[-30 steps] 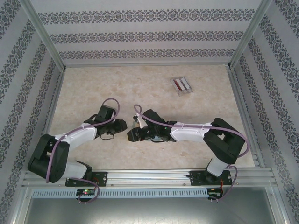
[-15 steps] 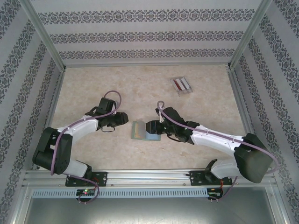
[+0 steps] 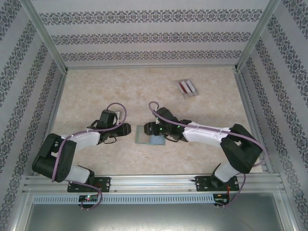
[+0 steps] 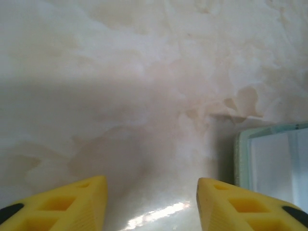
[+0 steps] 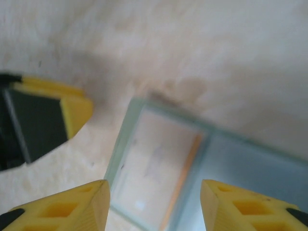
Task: Put the credit cards into the card holder
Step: Flip over the card slot on the card holder, then move the storage box to the middle-right of the table.
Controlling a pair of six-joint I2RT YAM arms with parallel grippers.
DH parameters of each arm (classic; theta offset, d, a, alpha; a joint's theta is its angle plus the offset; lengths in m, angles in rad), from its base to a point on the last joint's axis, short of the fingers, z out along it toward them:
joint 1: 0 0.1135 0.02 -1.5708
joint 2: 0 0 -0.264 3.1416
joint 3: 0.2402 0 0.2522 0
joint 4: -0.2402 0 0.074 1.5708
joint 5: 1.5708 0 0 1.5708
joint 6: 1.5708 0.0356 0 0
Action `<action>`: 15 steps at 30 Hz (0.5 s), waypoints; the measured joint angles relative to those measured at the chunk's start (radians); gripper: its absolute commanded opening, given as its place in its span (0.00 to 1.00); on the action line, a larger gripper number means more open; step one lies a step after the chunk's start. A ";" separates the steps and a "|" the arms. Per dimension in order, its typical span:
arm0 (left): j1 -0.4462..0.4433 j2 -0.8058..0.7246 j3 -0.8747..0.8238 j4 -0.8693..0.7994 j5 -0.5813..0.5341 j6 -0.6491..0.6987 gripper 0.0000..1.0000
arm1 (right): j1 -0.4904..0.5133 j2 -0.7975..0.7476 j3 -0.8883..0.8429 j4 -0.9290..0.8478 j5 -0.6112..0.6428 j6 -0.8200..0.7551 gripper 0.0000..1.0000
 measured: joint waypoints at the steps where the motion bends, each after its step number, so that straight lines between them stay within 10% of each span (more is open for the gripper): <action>1: 0.000 -0.014 0.000 -0.002 -0.023 0.008 0.57 | -0.038 -0.028 0.014 -0.030 0.023 -0.034 0.56; 15: 0.000 -0.064 0.000 -0.008 -0.118 0.078 0.60 | -0.620 0.142 0.457 -0.261 0.032 -0.465 0.61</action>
